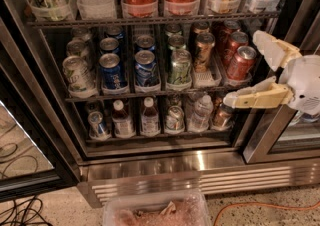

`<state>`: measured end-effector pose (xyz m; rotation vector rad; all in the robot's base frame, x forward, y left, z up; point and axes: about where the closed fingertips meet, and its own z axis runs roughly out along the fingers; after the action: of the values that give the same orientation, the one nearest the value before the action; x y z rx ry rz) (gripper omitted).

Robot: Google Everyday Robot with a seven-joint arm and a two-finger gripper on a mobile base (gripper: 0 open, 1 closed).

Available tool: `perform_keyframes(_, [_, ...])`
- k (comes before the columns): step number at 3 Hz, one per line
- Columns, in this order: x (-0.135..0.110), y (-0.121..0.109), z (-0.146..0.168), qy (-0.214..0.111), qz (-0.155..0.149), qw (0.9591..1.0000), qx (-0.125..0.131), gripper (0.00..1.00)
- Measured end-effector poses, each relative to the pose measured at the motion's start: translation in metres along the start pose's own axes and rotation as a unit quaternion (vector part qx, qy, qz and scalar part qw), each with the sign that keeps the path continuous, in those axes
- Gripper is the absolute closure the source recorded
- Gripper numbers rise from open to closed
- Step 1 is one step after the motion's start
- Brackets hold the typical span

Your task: Pick orange can from top shelf of fridge

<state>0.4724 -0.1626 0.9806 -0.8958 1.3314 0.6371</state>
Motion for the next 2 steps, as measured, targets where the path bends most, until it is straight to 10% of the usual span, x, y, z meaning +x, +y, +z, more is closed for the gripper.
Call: perform_keyframes(2, [-0.0032,0.0001,0.0055,-0.011,-0.005,0.9992,0.039,0.00])
